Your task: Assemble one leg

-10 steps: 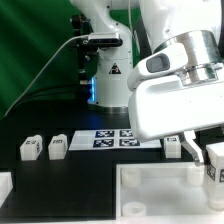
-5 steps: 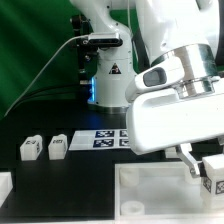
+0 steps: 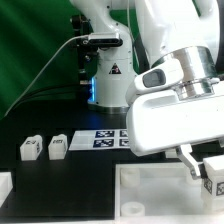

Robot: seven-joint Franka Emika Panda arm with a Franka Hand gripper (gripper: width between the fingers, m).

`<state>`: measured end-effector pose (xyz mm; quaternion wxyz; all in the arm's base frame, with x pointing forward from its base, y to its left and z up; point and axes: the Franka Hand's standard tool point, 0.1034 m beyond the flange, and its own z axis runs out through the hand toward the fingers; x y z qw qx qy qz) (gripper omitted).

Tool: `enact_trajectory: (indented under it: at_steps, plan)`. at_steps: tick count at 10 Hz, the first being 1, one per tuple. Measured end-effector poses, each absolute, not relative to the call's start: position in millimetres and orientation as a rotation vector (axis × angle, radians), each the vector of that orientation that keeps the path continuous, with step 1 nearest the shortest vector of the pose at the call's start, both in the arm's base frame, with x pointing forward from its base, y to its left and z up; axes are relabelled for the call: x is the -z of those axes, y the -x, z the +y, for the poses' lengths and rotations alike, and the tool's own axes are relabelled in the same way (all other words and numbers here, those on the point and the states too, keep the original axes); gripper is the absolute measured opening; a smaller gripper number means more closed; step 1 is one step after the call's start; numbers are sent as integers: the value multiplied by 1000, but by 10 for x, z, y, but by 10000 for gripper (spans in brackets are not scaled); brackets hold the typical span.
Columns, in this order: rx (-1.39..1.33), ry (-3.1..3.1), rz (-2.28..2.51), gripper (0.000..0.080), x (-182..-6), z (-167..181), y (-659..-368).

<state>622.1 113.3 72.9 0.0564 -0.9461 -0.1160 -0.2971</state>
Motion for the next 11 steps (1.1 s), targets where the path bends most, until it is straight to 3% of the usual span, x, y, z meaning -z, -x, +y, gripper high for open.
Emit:
enact_trajectory:
  at_steps: [1,2,3,11]
  plan:
    - [897,2871,-352,516,-723,1133,-6217]
    - [897,2871,-352,516,-722,1132,-6217]
    - [897,2871,-352,621,-720,1132,-6216]
    - [895,2871,-352,649,-715,1132,-6214]
